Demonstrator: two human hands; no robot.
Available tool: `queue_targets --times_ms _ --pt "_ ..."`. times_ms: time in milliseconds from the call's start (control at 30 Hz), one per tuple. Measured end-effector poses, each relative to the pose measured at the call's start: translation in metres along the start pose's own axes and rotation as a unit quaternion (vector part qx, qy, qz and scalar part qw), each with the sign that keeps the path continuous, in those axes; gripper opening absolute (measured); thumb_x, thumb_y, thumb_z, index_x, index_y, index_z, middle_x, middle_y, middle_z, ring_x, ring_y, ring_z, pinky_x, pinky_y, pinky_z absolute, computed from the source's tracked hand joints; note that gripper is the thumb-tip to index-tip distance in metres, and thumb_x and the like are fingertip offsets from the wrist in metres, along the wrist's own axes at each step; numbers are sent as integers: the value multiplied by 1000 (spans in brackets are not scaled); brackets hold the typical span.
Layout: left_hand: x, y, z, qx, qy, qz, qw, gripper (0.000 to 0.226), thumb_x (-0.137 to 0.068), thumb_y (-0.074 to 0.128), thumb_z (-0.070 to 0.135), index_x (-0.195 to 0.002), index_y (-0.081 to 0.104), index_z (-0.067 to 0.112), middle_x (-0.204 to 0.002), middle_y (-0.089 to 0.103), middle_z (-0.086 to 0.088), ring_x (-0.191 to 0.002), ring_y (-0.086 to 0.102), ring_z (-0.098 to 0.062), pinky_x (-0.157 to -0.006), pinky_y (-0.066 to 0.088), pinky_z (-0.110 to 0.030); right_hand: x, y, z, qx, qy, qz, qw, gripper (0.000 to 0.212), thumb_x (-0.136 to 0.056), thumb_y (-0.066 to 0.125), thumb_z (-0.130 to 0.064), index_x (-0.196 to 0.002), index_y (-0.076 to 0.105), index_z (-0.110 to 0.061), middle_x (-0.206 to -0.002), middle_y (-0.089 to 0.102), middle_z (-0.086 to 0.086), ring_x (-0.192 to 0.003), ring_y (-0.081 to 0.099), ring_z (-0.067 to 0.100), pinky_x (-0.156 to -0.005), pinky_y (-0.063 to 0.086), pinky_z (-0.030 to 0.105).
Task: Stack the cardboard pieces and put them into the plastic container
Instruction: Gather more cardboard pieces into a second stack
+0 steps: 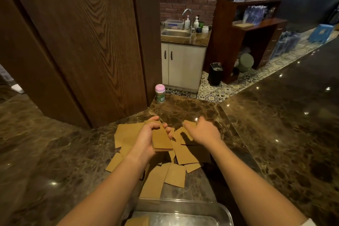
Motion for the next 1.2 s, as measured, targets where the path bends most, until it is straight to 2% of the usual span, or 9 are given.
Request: queue_targets --times_ms 167,300,467,567,633,700,800,1000,1200 --pt "-2 -6 1 4 -10 18 1000 42 -88 48 3 -127 54 17 -94 61 -21 -63 66 -31 -57 55 -39 0 35 -1 128 -1 -27 991 104 -74 58 -81 -149 33 -14 -141 47 17 -123 52 38 -91 48 43" --pt "-2 -6 2 -8 -17 31 999 33 -93 50 11 -125 56 19 -95 63 -21 -66 67 -32 -57 56 -40 -4 28 -2 128 -24 -18 991 62 -80 61 -59 -123 60 -14 -116 65 11 -103 64 32 -74 49 35" --pt "-2 -7 1 -14 -22 45 999 29 -95 52 18 -123 59 22 -96 64 -18 -67 66 -31 -59 56 -38 -4 -4 0 110 -37 43 992 36 -96 40 -33 -113 61 -9 -109 67 15 -95 64 36 -68 42 35" --pt "-2 -4 -1 -38 -51 42 997 35 -94 63 36 -121 63 12 -94 67 -17 -69 68 -28 -62 57 -37 -4 -18 5 -143 15 -27 989 25 -99 41 -24 -104 63 -13 -102 66 11 -86 61 29 -65 52 37" --pt "-1 1 1 -35 -32 29 998 43 -92 62 50 -122 62 19 -106 68 -17 -75 71 -28 -65 60 -39 8 -17 -3 -393 63 -123 909 15 -99 52 -15 -99 66 -11 -100 67 11 -86 62 24 -56 55 31" --pt "0 8 4 -41 1 -5 999 47 -90 54 62 -124 58 29 -118 67 -18 -89 73 -32 -70 61 -46 20 -15 -12 -457 34 -169 873 8 -95 63 -11 -101 69 -10 -94 73 10 -76 65 18 -50 50 25" --pt "5 16 3 -78 8 -53 996 61 -86 48 70 -129 58 28 -121 70 -18 -108 68 -38 -92 54 -56 34 -10 -22 -400 -49 -161 901 13 -90 74 -20 -102 73 -18 -81 76 -2 -58 60 8 -49 46 21" --pt "20 26 -1 -21 -17 -84 996 31 -84 67 50 -98 81 26 -103 77 -17 -93 74 -34 -85 59 -50 48 -5 -32 -211 -183 -82 957 15 -86 77 -38 -86 80 -23 -86 73 -18 -71 61 -13 -60 39 8" --pt "19 22 0 -58 36 -63 996 50 -93 42 -3 -128 58 29 -122 64 -21 -82 74 -33 -62 60 -42 54 -23 -25 -239 -177 0 955 28 -84 75 -49 -84 66 -22 -81 69 -8 -72 61 9 -60 43 26"
Point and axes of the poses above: each hand's wrist, its own x-axis away from the middle knuckle, its own y-axis out of the palm, z = x × y, the point moved 4 cm from there along -x, towards the middle knuckle
